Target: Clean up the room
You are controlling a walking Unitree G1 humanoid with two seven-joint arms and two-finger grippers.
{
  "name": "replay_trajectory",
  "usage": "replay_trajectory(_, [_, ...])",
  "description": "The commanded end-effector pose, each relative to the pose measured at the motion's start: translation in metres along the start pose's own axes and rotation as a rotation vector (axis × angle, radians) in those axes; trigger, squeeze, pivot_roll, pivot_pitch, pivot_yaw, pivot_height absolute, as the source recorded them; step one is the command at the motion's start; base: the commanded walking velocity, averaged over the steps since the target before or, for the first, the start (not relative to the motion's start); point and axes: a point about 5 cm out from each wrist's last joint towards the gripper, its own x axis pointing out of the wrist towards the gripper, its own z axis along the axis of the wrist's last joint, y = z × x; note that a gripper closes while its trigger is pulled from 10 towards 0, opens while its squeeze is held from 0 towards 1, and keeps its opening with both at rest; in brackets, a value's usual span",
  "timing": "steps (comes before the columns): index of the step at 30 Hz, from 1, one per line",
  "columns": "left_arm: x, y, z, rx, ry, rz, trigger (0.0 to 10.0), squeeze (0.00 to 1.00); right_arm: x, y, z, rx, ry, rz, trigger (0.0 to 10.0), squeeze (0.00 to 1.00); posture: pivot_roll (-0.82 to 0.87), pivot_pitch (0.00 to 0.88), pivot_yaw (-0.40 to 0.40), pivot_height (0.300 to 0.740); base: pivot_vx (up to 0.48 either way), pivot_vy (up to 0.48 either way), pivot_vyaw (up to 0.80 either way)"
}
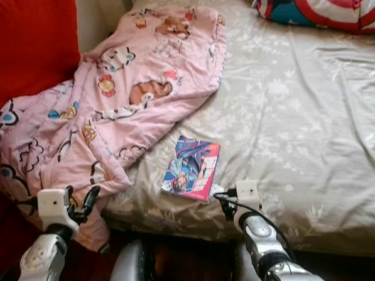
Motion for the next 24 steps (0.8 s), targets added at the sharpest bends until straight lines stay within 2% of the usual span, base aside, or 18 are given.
replay_trajectory(1, [-0.0061, 0.0069, -0.0022, 0.016, 0.024, 0.006, 10.0, 0.00, 0.0005, 0.0052, -0.0002, 0.018, -0.004, 0.003, 10.0, 0.00, 0.21, 0.239, 0.081, 0.597, 0.000, 0.000, 0.00])
replay_trajectory(5, [-0.0072, 0.0062, -0.0020, 0.025, 0.032, 0.001, 10.0, 0.00, 0.0011, 0.0083, -0.0004, -0.004, 0.007, 0.018, 10.0, 0.00, 0.21, 0.241, 0.083, 0.597, 0.000, 0.000, 0.00])
replay_trajectory(6, [-0.0074, 0.0044, -0.0019, 0.040, 0.034, -0.011, 10.0, 0.00, 0.0013, 0.0112, 0.0001, -0.022, 0.004, 0.034, 2.0, 0.00, 0.21, 0.241, 0.083, 0.597, 0.000, 0.000, 0.00])
replay_trajectory(7, [-0.0072, 0.0038, -0.0019, 0.041, 0.034, -0.013, 10.0, 0.00, 0.0015, 0.0123, 0.0006, -0.031, 0.002, 0.040, 0.0, 0.00, 0.21, 0.243, 0.083, 0.597, 0.000, 0.000, 0.00])
replay_trajectory(24, [-0.0135, 0.0002, -0.0063, 0.006, 0.077, 0.002, 10.0, 0.00, 0.0010, 0.0076, -0.0012, -0.079, 0.023, 0.031, 0.0, 0.00, 0.20, 0.239, 0.062, 0.597, 0.000, 0.000, 0.00])
